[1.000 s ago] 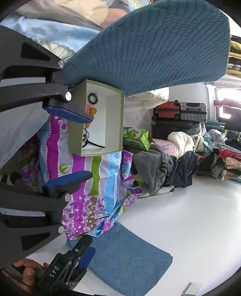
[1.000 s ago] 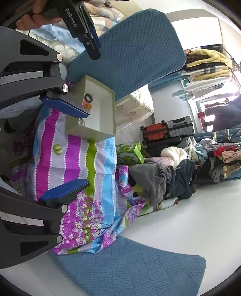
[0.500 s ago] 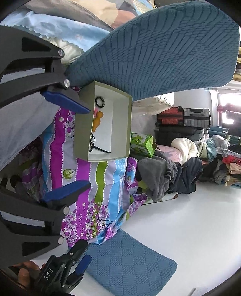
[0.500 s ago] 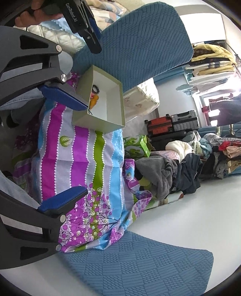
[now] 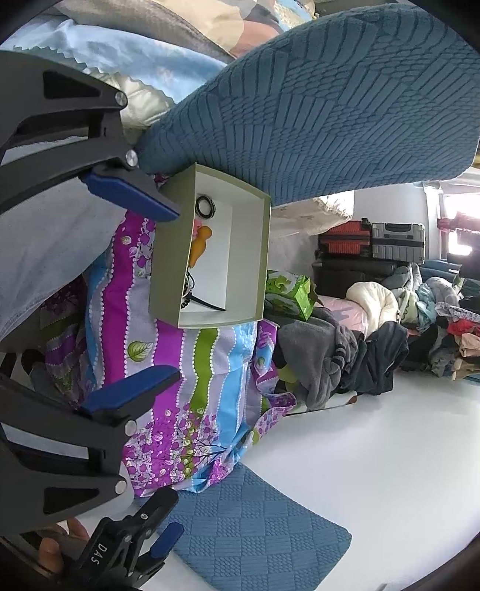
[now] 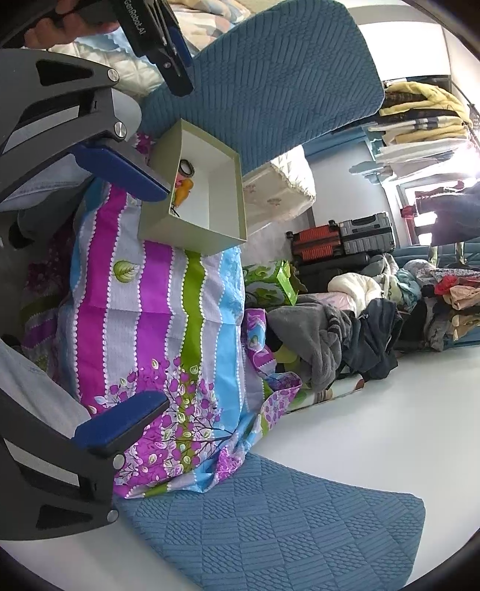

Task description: Organize jewelry

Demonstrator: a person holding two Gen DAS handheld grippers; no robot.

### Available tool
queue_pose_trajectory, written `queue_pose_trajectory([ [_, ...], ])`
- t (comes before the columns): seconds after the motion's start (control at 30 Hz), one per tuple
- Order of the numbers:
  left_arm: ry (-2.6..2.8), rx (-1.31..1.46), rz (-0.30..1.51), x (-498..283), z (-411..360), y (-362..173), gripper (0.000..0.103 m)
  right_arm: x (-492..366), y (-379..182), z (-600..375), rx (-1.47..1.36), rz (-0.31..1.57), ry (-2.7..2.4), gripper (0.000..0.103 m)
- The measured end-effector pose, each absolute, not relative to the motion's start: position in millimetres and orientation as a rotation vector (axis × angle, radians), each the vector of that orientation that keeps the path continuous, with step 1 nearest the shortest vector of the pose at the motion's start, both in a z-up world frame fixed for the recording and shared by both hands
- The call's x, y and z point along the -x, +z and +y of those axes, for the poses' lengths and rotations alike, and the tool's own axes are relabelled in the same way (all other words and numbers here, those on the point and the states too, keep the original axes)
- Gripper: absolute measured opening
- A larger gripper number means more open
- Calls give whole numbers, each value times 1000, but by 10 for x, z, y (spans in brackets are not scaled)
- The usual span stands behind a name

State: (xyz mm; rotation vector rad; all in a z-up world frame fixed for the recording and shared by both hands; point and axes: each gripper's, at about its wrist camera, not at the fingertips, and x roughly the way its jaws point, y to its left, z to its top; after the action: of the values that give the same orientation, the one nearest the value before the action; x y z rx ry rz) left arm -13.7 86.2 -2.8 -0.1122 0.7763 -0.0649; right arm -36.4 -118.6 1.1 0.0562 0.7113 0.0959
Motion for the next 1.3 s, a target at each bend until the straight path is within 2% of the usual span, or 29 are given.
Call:
queue_pose_trajectory([
  [1.3,-23,91,790,122,911,-6,84,331,5,-1106,-4,703,88,103],
])
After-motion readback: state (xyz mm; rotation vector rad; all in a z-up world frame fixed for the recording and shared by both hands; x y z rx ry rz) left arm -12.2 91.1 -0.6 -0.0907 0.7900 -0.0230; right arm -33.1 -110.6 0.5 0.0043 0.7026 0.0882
